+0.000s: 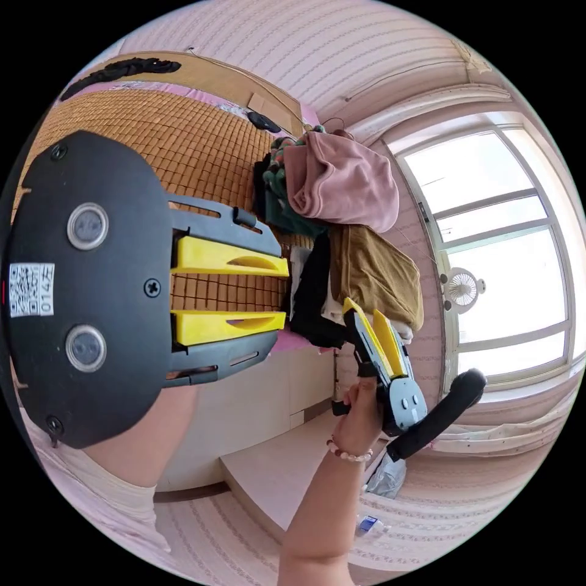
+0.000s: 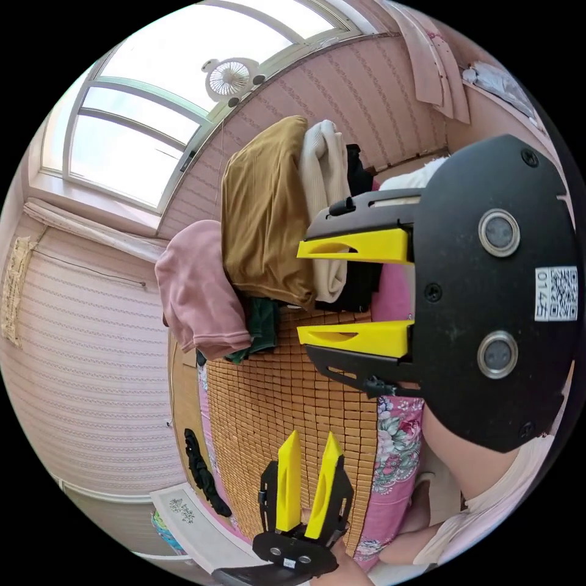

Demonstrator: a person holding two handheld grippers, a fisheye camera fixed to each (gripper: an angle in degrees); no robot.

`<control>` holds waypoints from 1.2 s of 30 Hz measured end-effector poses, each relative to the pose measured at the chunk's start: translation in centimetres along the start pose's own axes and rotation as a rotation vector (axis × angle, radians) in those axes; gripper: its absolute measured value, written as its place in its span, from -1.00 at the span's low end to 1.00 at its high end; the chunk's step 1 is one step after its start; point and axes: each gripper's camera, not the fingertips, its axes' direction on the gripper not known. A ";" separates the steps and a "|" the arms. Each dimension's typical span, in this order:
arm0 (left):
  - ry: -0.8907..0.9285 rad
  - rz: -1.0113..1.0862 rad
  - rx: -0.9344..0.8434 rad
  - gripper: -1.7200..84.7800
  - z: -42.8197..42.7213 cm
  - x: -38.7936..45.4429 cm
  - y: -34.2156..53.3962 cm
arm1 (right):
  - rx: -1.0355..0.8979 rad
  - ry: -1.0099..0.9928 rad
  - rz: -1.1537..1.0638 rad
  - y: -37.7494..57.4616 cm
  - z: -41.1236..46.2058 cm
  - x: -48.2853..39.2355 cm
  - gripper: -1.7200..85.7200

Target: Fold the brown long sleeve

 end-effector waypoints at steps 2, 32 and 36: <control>0.044 -0.030 0.030 -0.72 1.8 -0.9 -2.0 | -0.050 0.029 0.028 -0.6 1.7 1.0 -0.67; -0.717 -0.348 -0.174 -0.95 -34.3 -7.1 17.2 | 0.341 -1.185 -0.314 -9.0 -8.0 -25.6 -0.96; -0.628 -0.405 -0.188 -0.93 -34.6 -6.7 22.6 | 0.183 -1.174 -0.355 -6.6 -4.0 -30.5 -0.96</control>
